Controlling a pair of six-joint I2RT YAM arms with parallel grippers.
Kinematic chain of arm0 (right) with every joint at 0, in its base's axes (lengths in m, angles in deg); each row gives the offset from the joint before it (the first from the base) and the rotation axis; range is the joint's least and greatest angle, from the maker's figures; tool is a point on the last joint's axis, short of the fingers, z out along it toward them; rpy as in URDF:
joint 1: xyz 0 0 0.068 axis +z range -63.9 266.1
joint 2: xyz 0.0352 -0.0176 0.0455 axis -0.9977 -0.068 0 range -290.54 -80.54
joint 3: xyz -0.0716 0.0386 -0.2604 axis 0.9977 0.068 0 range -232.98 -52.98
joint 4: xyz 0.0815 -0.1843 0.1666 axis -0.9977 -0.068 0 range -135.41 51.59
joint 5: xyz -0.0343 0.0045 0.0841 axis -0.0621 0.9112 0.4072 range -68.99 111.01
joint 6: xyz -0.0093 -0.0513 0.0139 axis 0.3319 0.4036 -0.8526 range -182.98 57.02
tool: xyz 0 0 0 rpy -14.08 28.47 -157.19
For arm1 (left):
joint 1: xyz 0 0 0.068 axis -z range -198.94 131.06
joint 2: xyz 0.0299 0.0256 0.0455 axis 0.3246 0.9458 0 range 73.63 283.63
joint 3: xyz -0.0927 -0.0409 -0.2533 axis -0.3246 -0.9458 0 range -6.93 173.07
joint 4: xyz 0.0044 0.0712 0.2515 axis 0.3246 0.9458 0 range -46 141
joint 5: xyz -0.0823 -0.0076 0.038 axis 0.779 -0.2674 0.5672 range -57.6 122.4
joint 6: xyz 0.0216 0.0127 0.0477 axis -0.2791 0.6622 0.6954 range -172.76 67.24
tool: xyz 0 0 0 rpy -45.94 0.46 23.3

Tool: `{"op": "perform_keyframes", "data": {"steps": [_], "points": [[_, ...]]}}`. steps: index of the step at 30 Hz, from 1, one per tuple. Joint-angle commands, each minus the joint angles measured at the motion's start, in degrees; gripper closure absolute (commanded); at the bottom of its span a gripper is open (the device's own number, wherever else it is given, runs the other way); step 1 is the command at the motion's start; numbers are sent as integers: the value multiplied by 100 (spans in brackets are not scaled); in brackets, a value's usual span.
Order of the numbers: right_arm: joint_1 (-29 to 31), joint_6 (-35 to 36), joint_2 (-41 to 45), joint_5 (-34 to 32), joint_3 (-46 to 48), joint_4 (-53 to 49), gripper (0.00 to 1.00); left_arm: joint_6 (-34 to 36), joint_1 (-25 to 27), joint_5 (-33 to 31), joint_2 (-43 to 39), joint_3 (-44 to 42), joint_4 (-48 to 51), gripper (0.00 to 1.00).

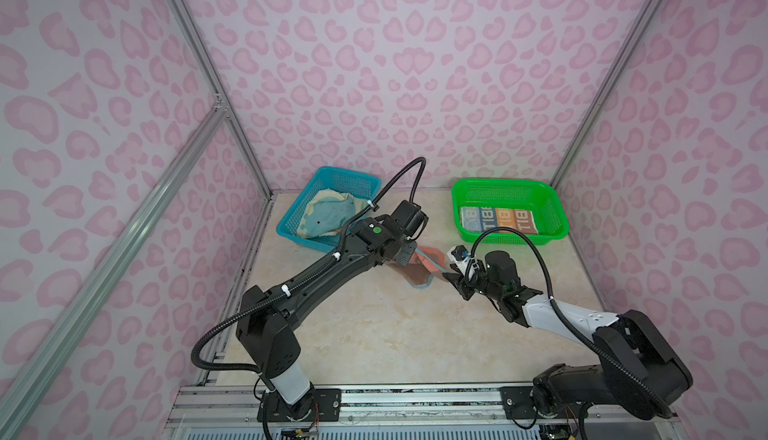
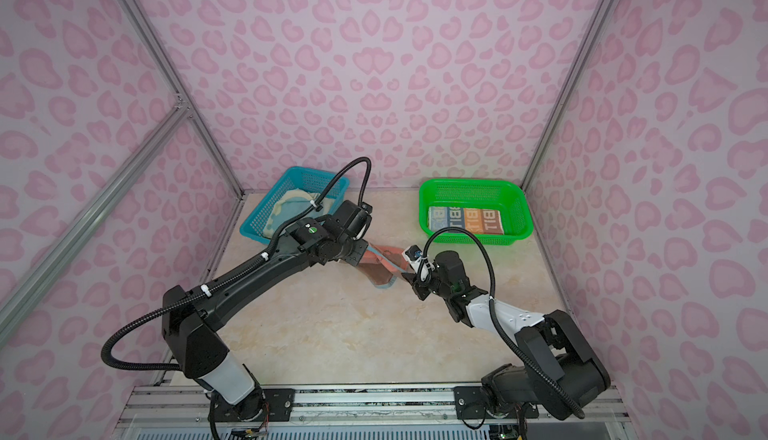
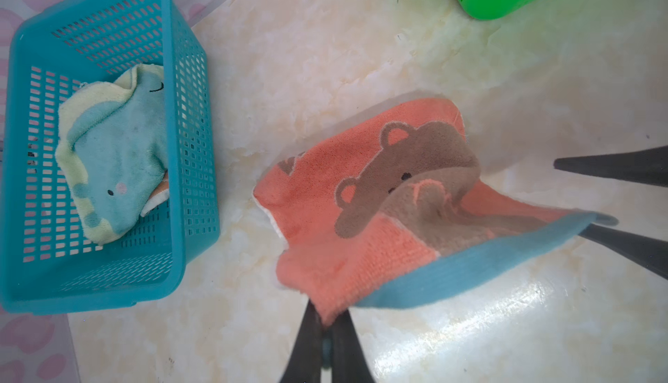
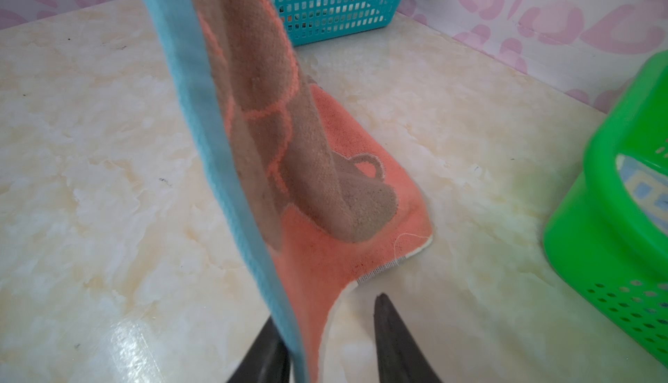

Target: Fold and stack the towels

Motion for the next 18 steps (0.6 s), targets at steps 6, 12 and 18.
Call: {"op": "perform_keyframes", "data": {"steps": [6,12,18], "points": [[-37,-234,-30,325,92,207,69,-56,-81,-5,-44,135,-20,97],[-33,-363,-221,506,83,278,69,-64,-124,-10,-30,126,-15,97],[11,-725,-538,681,144,719,68,-72,-164,4,-28,126,-27,97]]}}
